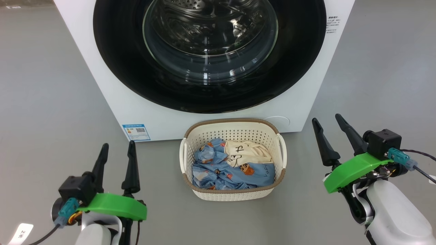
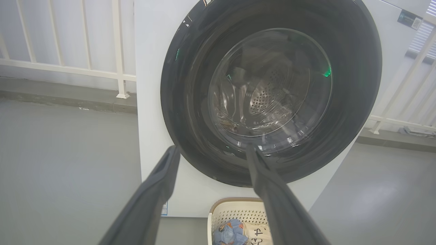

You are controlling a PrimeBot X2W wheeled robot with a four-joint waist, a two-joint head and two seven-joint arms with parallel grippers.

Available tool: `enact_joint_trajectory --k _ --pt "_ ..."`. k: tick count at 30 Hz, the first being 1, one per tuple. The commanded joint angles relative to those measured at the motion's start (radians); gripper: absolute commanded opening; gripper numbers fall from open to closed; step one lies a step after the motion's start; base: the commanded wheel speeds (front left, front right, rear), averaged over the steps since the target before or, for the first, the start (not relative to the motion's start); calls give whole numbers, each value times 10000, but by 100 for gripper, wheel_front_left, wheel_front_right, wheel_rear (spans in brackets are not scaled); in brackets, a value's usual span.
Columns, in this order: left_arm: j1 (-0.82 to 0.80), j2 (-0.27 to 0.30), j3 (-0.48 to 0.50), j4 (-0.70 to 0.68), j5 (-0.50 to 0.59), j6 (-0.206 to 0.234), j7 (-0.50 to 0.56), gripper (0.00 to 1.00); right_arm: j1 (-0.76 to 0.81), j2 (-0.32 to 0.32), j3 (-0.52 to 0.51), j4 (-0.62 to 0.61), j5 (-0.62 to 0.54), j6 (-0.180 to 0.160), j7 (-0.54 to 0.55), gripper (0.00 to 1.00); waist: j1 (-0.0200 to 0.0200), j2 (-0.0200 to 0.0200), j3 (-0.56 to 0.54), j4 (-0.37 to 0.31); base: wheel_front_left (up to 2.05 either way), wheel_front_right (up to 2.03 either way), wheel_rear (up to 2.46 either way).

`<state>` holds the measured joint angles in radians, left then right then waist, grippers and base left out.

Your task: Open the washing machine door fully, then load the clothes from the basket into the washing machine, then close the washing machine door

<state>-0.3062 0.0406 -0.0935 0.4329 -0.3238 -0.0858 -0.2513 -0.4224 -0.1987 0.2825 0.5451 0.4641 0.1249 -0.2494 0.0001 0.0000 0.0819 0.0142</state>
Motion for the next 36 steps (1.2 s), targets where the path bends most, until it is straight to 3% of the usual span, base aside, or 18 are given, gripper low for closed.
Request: enact_joint_trajectory --k 1,21,36 --pt "-298 157 260 -170 97 33 -105 100 -231 -74 135 -189 78 58 -124 100 -1 0 5 -1 0 0 0" --pt "-267 228 259 -301 256 129 -105 100 -253 -62 176 -182 119 58 -124 100 -1 0 28 -21 5 5 -10" --pt "-291 223 243 -246 153 101 -105 100 -291 -93 189 -180 144 58 -124 100 -1 0 146 -1 93 93 -186"
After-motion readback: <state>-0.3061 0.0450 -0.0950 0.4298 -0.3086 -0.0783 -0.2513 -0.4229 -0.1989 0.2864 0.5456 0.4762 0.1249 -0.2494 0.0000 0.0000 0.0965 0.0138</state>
